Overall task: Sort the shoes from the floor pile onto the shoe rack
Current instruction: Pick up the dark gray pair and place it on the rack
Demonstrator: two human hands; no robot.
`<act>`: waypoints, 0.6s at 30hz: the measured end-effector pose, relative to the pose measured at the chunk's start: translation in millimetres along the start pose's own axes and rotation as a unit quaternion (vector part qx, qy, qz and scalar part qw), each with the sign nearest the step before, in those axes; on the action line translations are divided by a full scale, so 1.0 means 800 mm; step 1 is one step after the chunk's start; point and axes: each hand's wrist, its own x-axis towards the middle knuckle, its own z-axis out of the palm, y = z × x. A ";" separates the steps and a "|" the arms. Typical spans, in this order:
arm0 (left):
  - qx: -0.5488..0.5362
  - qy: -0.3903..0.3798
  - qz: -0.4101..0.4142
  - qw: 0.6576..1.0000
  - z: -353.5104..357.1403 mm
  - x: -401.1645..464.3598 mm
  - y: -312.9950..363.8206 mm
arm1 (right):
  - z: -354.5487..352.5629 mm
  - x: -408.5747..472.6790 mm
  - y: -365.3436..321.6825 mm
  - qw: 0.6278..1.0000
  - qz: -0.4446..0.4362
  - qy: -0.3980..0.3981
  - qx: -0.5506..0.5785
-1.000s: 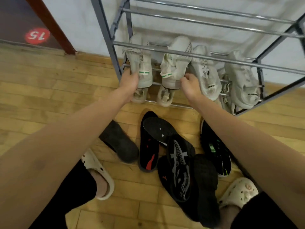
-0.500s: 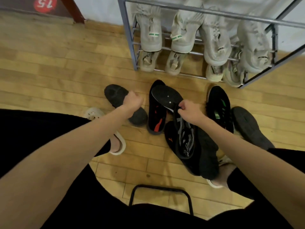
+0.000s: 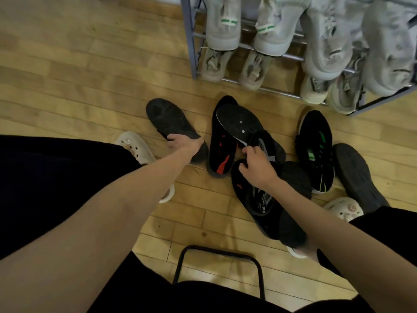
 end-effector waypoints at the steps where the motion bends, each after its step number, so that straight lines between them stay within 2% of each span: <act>1: 0.001 0.000 -0.013 1.000 0.002 0.004 0.003 | 0.007 0.003 -0.005 1.000 -0.002 0.001 0.004; 7: 0.009 -0.019 -0.042 0.999 0.012 0.024 0.007 | 0.057 0.018 -0.041 0.998 0.055 0.017 -0.004; 11: 0.007 -0.001 -0.034 0.999 0.018 0.036 0.002 | 0.081 0.034 -0.059 0.993 0.107 -0.012 -0.043; 15: -0.017 -0.010 -0.021 1.000 0.016 0.043 -0.007 | 0.093 0.049 -0.067 0.987 0.131 -0.007 -0.089; 18: -0.054 -0.025 -0.042 0.997 0.010 0.046 -0.016 | 0.094 0.060 -0.071 0.986 0.145 0.002 -0.084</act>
